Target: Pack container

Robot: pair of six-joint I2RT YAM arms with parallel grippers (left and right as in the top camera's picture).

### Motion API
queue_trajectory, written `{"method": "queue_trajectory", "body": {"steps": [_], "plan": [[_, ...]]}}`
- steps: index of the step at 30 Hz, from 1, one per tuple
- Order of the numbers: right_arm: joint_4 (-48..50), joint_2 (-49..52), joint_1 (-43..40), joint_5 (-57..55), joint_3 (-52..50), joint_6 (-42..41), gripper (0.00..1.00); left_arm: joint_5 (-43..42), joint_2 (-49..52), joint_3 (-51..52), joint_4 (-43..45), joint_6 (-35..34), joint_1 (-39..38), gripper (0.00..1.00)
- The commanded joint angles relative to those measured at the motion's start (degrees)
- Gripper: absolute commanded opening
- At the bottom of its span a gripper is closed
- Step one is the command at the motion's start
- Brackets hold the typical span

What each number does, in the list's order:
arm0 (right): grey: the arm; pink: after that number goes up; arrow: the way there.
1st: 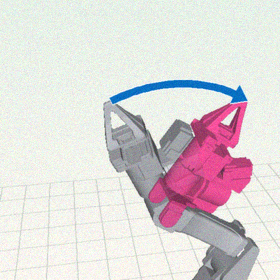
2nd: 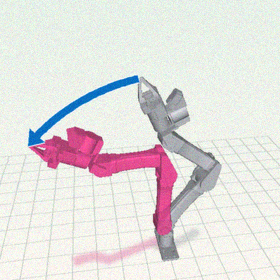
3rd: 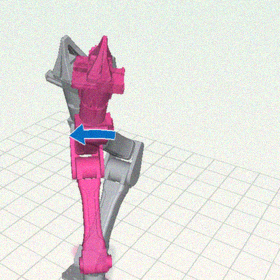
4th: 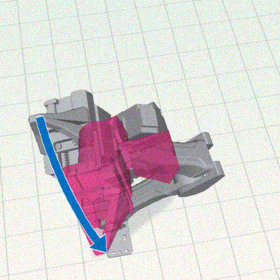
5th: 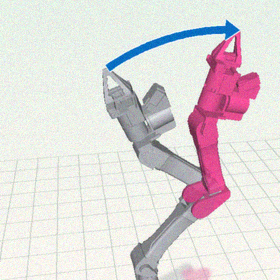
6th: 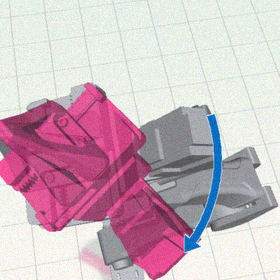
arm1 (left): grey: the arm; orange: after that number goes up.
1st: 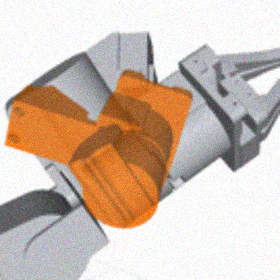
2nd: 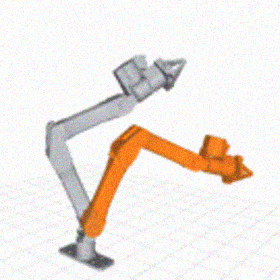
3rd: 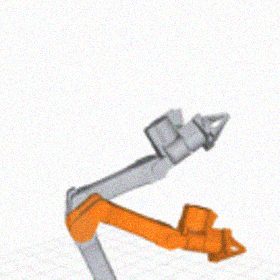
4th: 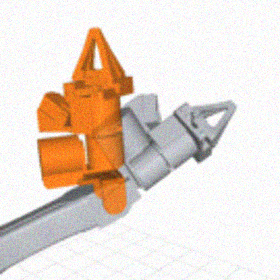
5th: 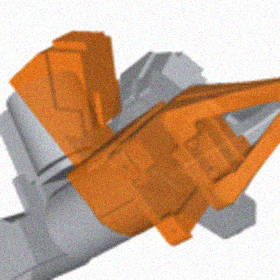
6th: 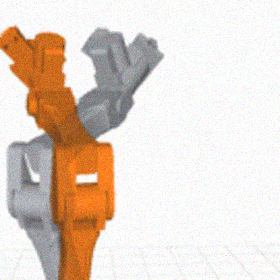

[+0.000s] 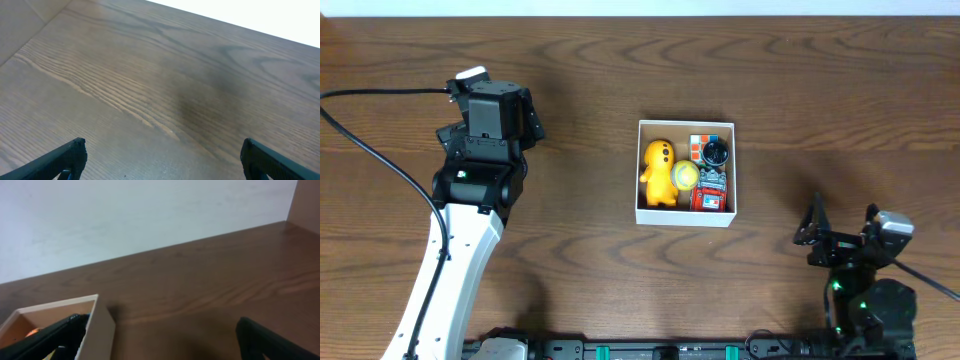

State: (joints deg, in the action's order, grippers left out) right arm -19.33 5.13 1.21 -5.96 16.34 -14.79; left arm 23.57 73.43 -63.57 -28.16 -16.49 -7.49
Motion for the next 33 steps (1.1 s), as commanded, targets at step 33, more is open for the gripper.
{"method": "queue_trajectory", "body": {"steps": [33], "plan": [[7.96, -4.81, -1.57, 0.20, -12.81, 8.02, 0.99, 1.14, -0.46, -0.81, -0.09, 0.31, 0.20, 0.98]]}}
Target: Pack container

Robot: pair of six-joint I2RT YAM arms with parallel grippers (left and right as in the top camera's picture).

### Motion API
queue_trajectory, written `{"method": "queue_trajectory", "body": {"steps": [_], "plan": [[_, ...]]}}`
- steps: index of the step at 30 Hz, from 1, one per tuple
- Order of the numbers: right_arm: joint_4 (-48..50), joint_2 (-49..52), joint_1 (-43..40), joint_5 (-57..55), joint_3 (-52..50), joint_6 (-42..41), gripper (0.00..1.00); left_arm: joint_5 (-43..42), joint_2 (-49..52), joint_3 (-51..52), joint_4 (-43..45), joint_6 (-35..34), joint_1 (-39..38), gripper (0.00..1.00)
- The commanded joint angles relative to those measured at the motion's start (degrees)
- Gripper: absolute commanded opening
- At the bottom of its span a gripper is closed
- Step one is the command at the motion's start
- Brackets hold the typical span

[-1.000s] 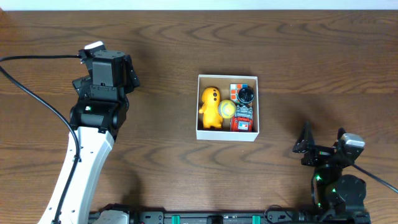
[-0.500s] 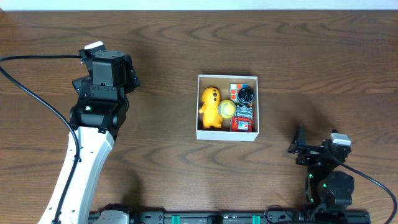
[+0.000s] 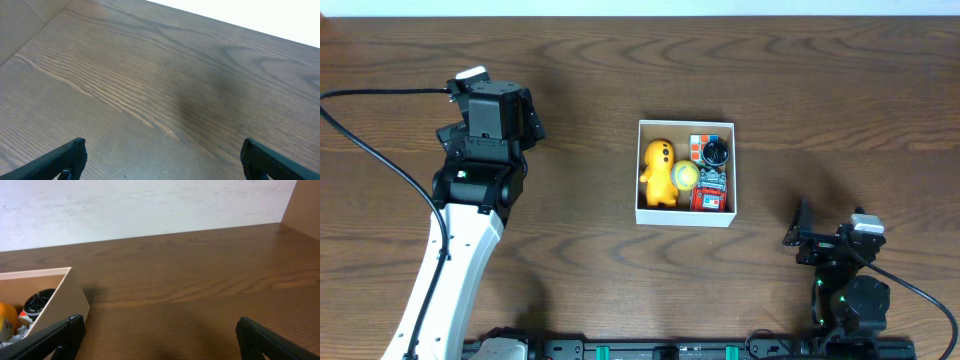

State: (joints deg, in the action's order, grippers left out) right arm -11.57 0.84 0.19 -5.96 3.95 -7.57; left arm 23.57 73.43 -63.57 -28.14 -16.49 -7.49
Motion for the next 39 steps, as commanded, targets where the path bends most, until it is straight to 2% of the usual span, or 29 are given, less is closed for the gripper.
{"method": "queue_trajectory", "body": {"steps": [1, 30, 34, 39], "plan": [[0.20, -0.52, -0.55, 0.22, -0.42, 0.81, 0.99, 1.14, -0.46, -0.81, -0.11, 0.31, 0.20, 0.98], [0.17, -0.52, -0.55, 0.20, -0.42, 0.81, 0.99, 1.14, -0.94, -0.74, -0.17, 0.31, 0.02, 0.98], [0.20, -0.52, -0.55, 0.20, -0.42, 0.81, 0.99, 1.14, -5.90, -0.48, -0.74, 0.31, 0.13, 0.98], [0.20, -0.52, -0.55, 0.20, -0.42, 0.81, 0.99, 1.16, -18.18, -0.31, -2.64, 0.33, 0.13, 0.98]]}}
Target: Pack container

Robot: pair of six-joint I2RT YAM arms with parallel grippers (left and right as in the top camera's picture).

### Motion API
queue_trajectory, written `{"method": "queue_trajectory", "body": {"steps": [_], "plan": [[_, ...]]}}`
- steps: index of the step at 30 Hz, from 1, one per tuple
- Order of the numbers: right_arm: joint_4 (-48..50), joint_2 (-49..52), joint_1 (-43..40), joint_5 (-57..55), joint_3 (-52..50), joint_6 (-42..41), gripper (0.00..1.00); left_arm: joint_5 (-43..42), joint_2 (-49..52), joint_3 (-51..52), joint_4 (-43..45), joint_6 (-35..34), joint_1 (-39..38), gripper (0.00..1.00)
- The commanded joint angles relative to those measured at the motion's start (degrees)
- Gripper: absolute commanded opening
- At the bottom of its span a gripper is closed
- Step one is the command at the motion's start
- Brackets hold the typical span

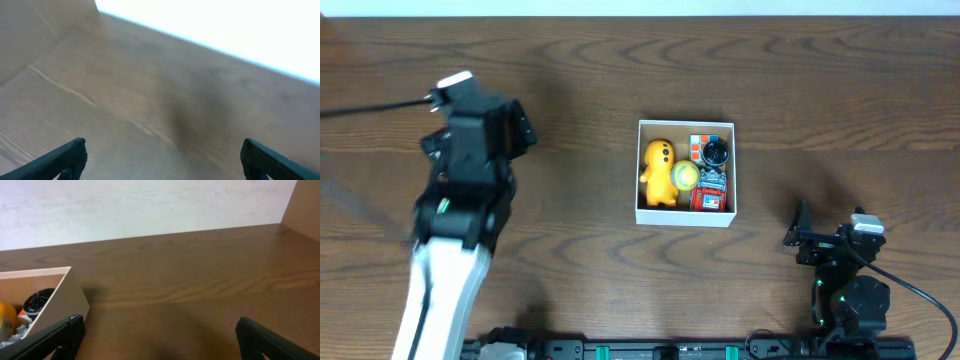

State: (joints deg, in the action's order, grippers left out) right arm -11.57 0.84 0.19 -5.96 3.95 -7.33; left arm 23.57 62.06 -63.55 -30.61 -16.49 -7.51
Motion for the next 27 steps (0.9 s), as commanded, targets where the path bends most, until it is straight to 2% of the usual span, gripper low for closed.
{"method": "queue_trajectory", "body": {"steps": [1, 8, 14, 18, 23, 27], "plan": [[0.20, -0.52, -0.55, 0.22, -0.42, 0.57, 0.99, 1.16, -9.22, -0.33, -0.20, 0.33, 0.15, 0.98], [0.17, -0.52, -0.55, 0.20, -0.42, 0.57, 0.99, 1.14, -28.37, -0.31, -1.81, 0.31, 0.15, 0.98], [0.17, -0.52, -0.55, 0.20, -0.42, 0.57, 0.99, 1.11, -42.51, 0.57, -13.66, 0.28, 0.48, 0.98], [0.17, -0.52, -0.55, 0.20, -0.42, 0.57, 0.99, 1.07, -48.94, 5.07, -16.76, -0.24, 2.43, 0.98], [0.20, -0.52, -0.55, 0.20, -0.42, 0.57, 0.99, 0.74, -53.92, 15.41, -13.90, -3.89, 6.82, 0.98], [0.17, -0.52, -0.55, 0.20, -0.42, 0.57, 0.99, -4.59, -56.81, 26.88, -2.43, -3.96, 10.51, 0.98]]}}
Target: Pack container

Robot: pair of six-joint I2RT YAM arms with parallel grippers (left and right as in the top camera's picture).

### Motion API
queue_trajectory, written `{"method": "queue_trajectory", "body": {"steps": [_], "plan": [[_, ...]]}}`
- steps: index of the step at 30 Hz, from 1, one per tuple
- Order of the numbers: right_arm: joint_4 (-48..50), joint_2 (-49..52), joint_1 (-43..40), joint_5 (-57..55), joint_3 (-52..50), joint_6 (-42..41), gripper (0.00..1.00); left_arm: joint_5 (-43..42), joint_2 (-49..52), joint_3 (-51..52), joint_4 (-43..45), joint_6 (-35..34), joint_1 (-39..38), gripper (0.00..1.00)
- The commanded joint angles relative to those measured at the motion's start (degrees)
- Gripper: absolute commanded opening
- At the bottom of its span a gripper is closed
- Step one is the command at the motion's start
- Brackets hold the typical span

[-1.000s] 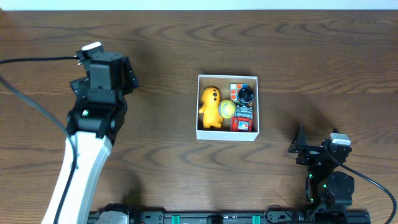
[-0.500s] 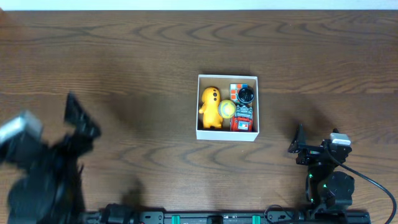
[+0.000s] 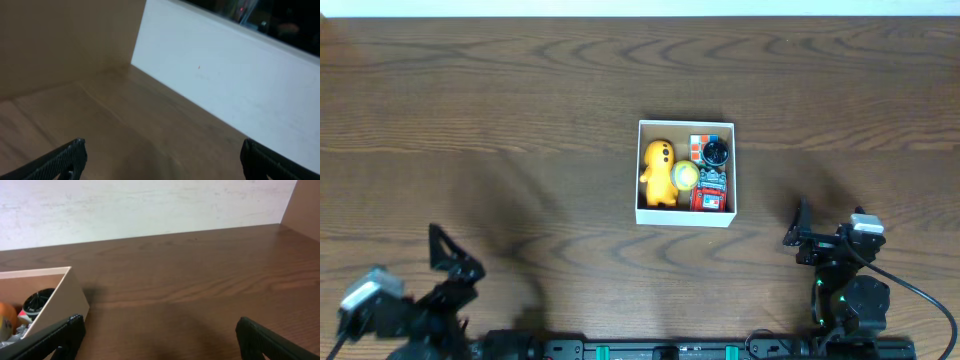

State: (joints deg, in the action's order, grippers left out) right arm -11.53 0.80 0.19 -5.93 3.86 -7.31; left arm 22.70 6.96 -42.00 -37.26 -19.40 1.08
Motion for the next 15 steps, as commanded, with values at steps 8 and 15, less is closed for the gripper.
{"method": "queue_trajectory", "body": {"steps": [8, 15], "plan": [[0.13, -0.48, -0.55, 0.17, -0.33, 0.55, 0.99, -11.52, -3.23, 25.46, 26.62, -1.05, 3.67, 0.98], [0.13, -0.48, -0.55, 0.17, -0.33, 0.55, 0.99, -12.02, -5.27, 34.40, 29.73, -1.05, 3.67, 0.98]]}}
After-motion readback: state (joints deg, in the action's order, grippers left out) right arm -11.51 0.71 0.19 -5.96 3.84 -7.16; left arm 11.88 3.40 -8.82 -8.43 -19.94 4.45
